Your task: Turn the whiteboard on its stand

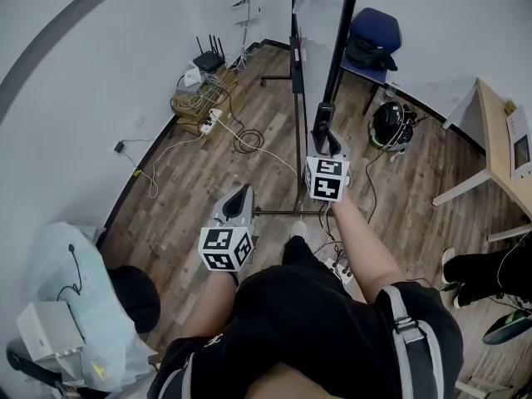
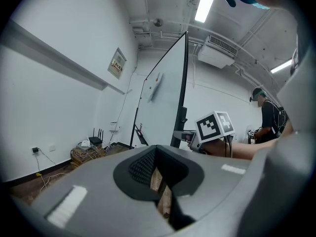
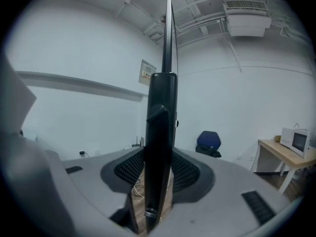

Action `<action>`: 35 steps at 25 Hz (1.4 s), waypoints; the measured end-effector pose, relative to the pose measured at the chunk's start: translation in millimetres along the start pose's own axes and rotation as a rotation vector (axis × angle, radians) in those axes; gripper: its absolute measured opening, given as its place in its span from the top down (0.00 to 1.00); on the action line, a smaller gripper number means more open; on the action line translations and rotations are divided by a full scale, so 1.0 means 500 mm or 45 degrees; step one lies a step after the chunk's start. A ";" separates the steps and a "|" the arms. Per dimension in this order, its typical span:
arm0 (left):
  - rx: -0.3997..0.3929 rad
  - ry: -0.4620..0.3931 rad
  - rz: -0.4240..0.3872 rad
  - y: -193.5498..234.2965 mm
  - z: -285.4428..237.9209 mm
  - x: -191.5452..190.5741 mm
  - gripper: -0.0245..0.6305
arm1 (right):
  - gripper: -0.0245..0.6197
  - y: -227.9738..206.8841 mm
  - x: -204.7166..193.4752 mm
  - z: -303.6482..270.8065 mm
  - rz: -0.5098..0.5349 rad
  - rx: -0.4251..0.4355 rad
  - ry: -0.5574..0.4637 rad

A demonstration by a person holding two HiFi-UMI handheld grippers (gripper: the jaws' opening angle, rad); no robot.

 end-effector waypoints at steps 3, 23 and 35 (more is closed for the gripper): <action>-0.001 0.010 -0.001 -0.012 0.016 -0.011 0.95 | 0.69 0.007 -0.007 0.029 -0.004 -0.002 -0.009; 0.043 -0.033 0.022 -0.019 0.064 -0.020 0.95 | 0.70 0.045 -0.029 0.139 -0.057 0.089 0.078; 0.018 -0.018 -0.018 -0.052 0.058 -0.025 0.95 | 0.71 0.029 0.006 0.258 -0.125 0.134 -0.202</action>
Point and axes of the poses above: the fingertips, and each gripper's own axes: z backward along the fingers, y to its left, x out of its top, the point moved 5 cm from there along z, backward along the fingers, and after that the axes turned 2 degrees about -z, right-handed, at the moved point
